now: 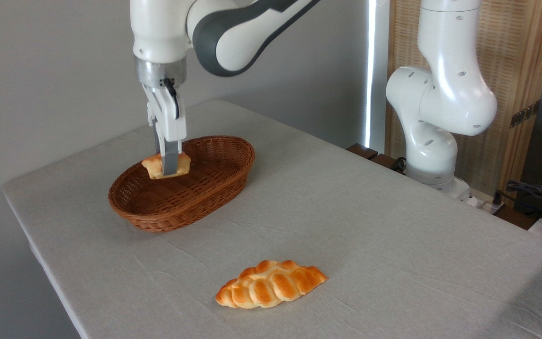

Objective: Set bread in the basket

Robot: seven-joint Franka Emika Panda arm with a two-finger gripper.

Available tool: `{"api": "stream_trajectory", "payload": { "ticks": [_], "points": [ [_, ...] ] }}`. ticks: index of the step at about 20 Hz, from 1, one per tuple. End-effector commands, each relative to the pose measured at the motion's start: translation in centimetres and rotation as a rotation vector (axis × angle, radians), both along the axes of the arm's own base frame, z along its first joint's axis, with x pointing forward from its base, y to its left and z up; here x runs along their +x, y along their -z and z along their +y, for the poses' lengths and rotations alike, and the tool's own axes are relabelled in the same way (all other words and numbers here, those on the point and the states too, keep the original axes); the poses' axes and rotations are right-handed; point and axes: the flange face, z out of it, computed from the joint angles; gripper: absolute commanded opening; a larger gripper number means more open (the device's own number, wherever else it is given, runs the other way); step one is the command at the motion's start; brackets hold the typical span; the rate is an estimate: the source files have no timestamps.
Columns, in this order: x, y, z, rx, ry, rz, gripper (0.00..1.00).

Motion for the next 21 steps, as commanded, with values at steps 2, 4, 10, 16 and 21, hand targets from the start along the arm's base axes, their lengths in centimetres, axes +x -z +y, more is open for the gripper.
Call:
{"api": "stream_trajectory", "payload": {
  "ticks": [2,4,10,16,21],
  "points": [
    [0.7,0.5,0.0,-0.013,-0.007,0.003,1.00],
    [0.8,0.4,0.2,-0.011,-0.009,-0.001,1.00],
    [1.0,-6.2,5.8,0.000,-0.075,0.023,1.00],
    [1.3,-9.7,14.5,0.167,-0.226,0.138,1.00],
    [1.9,-10.1,16.9,0.167,-0.288,0.131,1.00]
  ]
}}
